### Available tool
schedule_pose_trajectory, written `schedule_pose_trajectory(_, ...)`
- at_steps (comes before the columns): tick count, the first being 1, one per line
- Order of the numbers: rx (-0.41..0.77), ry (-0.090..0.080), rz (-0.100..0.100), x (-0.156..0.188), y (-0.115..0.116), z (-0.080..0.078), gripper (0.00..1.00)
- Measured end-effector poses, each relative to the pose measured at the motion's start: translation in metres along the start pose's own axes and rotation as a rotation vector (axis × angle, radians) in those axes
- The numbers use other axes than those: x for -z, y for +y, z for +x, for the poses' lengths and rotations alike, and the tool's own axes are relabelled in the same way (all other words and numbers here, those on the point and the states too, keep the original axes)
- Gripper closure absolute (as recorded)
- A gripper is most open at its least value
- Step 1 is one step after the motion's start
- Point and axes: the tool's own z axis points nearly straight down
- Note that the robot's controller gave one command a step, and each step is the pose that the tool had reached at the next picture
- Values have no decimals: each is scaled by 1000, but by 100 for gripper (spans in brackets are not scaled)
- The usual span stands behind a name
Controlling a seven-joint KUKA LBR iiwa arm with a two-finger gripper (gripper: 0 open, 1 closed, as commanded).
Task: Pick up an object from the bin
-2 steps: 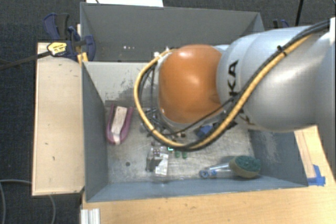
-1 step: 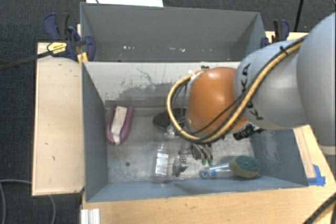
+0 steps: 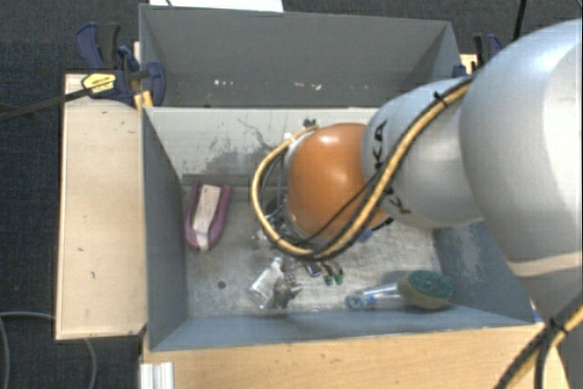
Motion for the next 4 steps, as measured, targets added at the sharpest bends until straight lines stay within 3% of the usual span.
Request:
schedule_pose_trajectory(1, -6, -5, -1, 2, 0, -2, 100)
schedule_pose_trajectory(2, -7, 1, 0, 0, 0, 0, 0)
schedule_pose_trajectory(3, -11, -4, -1, 2, 0, -1, 100)
schedule_pose_trajectory(4, 217, -8, 1, 200, 24, -10, 100)
